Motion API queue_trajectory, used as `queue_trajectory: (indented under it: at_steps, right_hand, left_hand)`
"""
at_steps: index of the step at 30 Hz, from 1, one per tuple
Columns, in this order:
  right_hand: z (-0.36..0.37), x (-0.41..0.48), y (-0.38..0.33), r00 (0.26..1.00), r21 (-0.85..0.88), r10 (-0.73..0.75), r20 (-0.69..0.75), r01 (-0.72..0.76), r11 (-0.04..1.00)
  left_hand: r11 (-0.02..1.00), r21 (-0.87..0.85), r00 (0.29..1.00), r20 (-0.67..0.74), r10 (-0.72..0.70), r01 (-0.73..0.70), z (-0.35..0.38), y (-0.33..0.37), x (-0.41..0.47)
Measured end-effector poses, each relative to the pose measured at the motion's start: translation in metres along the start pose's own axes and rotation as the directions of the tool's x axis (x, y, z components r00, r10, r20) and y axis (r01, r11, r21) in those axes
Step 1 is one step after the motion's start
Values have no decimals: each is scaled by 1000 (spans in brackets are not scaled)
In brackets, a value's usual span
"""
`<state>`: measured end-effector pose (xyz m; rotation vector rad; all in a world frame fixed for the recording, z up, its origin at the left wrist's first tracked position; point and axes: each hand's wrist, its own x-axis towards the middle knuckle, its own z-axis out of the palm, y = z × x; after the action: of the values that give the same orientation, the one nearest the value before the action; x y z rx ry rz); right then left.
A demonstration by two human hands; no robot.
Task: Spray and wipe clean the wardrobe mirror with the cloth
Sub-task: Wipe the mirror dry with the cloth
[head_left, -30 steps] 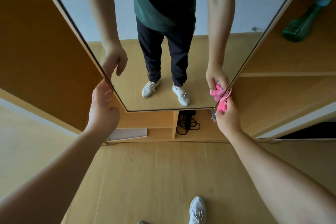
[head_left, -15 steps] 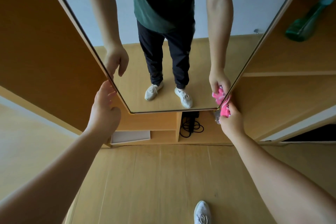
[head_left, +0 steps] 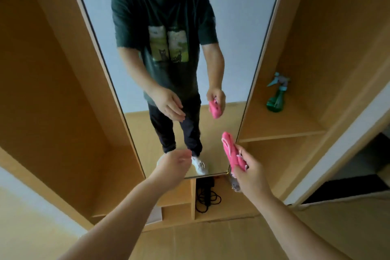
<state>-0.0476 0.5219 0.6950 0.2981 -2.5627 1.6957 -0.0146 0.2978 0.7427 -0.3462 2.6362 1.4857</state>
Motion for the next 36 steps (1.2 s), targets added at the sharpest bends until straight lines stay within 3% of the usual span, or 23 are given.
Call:
queue_trajectory:
  at_steps: [2,4,6,9,15,19,22,26,32,36]
  right_hand:
    - [-2,0,-53,985,28,-174,-16,175,984]
    - [-1,-1,-101,946,40,-323,-18,323,945]
    - [4,0,-139,922,34,-386,-28,387,921]
    - [13,-2,-189,886,50,-462,22,461,886]
    - [11,1,-254,799,196,-560,220,526,827]
    - [4,16,-282,726,204,-626,284,592,780]
    - [-10,34,-305,697,159,-674,245,657,737]
    - [-36,60,-337,619,71,-764,184,767,638]
    - [-68,95,-401,446,-5,-889,104,894,448]
    - [-73,112,-433,368,6,-925,94,929,370]
  left_hand:
    - [992,-25,993,12,121,-121,-11,40,-12]
    - [958,-188,973,42,227,-215,-27,73,-26]
    - [899,-327,942,63,329,-292,-44,100,-41]
    - [823,-390,904,-62,424,-413,-73,129,-60]
    - [830,-298,881,-193,432,-472,-131,146,-87]
    - [853,-240,846,-405,346,-464,-165,159,-89]
    - [857,-180,756,-580,304,-483,-200,181,-88]
    - [829,-55,577,-744,338,-557,-248,221,-92]
    - [813,135,348,-855,384,-566,-295,276,-97]
    - [854,214,232,-905,356,-475,-328,308,-92]
